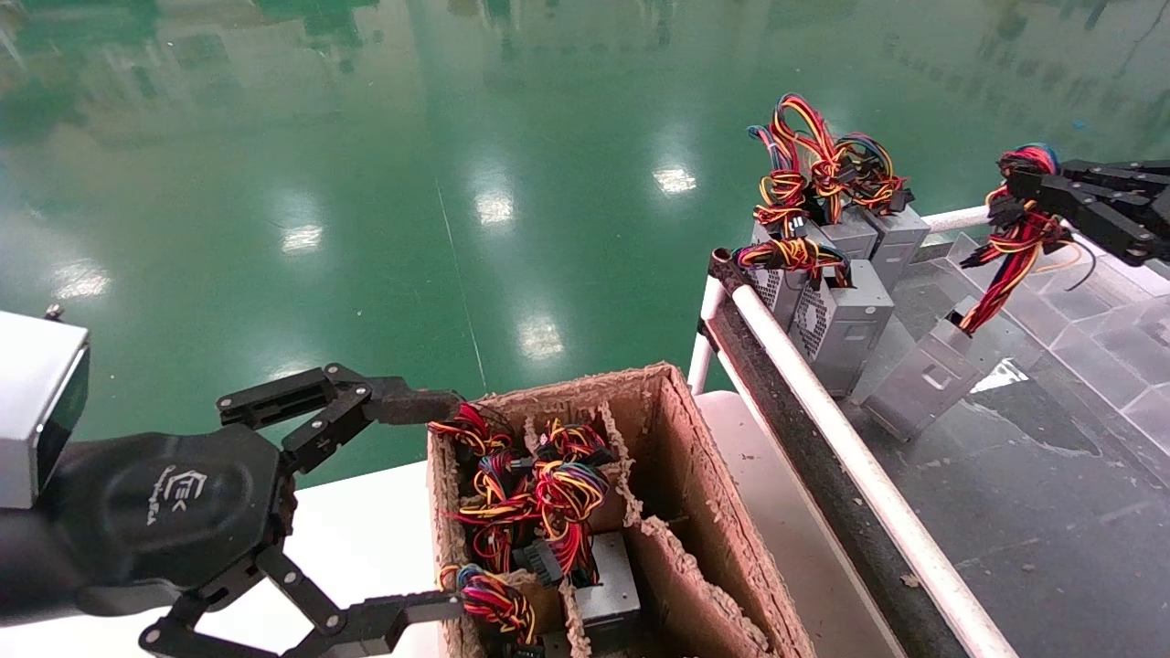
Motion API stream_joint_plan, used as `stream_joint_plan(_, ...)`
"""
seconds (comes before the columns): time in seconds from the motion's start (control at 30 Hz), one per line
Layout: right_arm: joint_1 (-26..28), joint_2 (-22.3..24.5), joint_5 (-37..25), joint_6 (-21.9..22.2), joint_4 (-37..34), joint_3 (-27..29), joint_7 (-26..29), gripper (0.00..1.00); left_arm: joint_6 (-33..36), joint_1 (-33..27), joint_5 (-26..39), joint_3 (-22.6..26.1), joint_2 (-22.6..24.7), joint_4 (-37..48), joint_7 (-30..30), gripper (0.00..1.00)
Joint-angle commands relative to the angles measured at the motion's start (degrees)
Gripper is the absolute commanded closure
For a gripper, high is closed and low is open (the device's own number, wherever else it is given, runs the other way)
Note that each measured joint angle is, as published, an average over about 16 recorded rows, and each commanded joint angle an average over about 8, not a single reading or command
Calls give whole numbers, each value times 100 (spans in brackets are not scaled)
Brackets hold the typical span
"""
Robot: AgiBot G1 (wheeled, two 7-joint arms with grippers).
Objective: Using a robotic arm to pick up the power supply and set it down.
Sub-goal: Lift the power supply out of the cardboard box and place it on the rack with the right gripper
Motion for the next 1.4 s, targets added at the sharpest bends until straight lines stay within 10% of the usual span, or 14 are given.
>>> stream_joint_plan(0.03, 41, -60, -32, 84, -102, -17, -85, 100, 0, 0, 0, 0, 0, 0, 0, 0)
stream_joint_plan(1.4, 336, -1559, -182, 2066, -672, -100, -909, 100, -4, -3, -7, 10, -4, 0, 5, 0)
